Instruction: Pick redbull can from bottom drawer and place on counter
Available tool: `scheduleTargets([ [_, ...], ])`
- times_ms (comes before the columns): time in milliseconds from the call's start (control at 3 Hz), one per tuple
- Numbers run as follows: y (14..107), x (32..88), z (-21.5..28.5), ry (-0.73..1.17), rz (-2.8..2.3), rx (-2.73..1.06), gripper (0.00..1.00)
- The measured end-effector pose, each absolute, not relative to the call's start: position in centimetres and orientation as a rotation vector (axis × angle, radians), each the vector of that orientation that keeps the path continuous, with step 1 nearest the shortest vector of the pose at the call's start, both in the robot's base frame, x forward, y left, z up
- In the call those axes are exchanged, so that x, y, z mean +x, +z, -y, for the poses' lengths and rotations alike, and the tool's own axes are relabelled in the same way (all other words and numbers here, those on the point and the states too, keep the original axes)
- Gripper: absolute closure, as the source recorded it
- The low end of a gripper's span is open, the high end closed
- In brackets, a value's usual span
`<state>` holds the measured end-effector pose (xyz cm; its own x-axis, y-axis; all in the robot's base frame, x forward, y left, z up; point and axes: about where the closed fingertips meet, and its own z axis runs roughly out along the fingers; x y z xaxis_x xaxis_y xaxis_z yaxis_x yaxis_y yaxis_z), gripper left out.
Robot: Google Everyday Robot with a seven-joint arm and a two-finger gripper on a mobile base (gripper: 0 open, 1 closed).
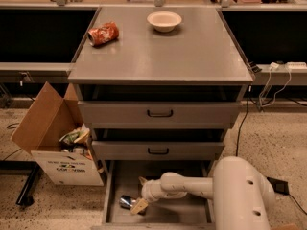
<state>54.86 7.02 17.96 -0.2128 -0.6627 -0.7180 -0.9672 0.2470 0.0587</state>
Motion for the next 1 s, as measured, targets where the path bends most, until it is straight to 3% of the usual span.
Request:
scheduleTargets([
  [1000,12.3,54.9,-7.5,0.646,-2.056,-1.559,0.0],
])
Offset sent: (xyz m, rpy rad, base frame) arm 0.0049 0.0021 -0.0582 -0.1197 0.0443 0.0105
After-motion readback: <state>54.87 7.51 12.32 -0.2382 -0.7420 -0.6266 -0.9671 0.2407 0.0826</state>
